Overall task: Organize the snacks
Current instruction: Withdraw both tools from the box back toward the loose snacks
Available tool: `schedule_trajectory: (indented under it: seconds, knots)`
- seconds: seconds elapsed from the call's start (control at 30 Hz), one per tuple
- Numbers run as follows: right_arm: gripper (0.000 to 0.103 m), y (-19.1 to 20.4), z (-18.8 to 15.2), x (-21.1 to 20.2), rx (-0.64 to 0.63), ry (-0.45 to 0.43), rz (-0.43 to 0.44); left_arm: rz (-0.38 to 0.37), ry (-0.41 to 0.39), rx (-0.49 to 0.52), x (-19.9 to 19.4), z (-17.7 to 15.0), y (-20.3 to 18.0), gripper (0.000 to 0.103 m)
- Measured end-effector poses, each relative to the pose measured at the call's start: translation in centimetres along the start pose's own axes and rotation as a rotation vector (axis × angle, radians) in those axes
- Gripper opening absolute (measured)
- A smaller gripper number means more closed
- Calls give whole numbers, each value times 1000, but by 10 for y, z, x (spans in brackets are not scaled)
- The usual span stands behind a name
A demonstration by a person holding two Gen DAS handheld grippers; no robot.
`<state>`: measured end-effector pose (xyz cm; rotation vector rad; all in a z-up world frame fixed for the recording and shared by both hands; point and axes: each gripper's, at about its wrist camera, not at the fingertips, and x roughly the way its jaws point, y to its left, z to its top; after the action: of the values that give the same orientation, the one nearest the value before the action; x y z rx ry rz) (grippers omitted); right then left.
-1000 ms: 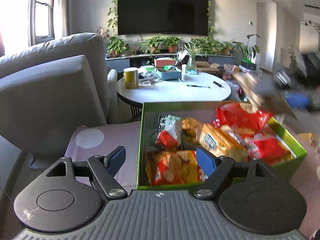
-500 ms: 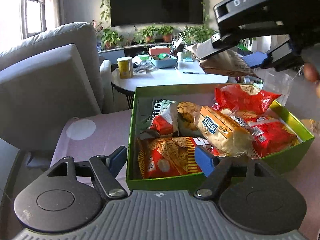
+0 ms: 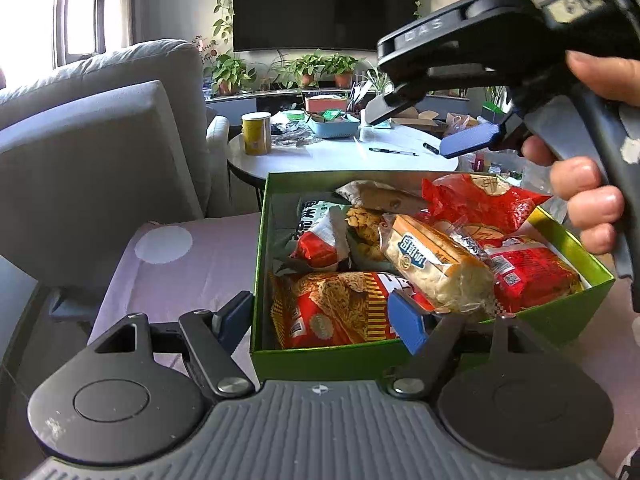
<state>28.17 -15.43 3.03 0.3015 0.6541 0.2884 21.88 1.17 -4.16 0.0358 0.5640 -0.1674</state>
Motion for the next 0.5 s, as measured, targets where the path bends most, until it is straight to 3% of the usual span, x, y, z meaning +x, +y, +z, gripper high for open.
schedule_trajectory:
  seconds: [0.27, 0.5]
  knots:
    - [78, 1, -23, -49, -102, -39, 66, -46, 16, -69, -17, 1, 8, 72]
    - [79, -4, -59, -98, -228, -51, 133, -25, 7, -31, -45, -10, 0, 76]
